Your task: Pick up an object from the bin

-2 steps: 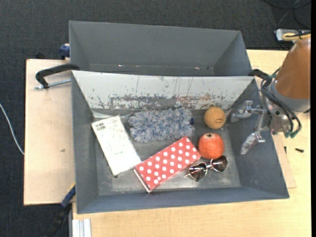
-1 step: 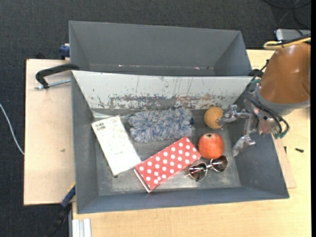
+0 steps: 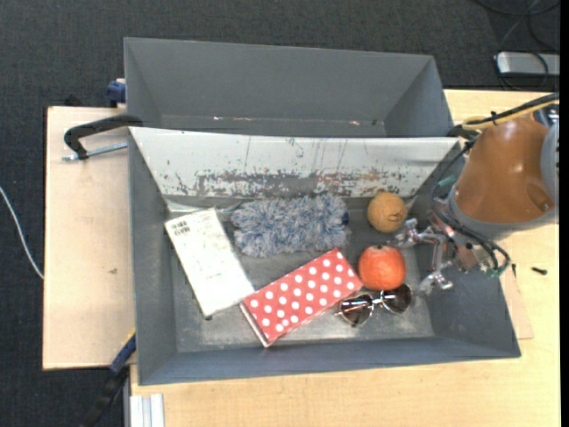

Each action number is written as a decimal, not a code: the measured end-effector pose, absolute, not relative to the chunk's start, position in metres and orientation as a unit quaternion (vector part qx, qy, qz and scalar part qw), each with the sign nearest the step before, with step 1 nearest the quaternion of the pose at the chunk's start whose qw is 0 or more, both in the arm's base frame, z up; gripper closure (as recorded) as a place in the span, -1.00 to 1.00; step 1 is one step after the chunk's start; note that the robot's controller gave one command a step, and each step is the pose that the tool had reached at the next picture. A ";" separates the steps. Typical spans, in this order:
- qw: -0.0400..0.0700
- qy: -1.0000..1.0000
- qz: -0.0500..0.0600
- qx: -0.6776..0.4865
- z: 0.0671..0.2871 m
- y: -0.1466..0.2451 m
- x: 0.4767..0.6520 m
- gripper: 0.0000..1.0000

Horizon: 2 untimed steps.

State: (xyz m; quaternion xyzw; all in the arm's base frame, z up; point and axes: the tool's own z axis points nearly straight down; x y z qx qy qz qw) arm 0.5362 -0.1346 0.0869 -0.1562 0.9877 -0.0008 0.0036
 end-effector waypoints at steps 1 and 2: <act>0.002 0.989 -0.002 -0.148 0.072 -0.103 0.529 -1.00; 0.002 0.980 0.000 -0.201 0.074 -0.081 0.510 -1.00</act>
Offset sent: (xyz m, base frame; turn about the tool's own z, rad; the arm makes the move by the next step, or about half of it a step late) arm -0.0342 0.0521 -0.0130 -0.1074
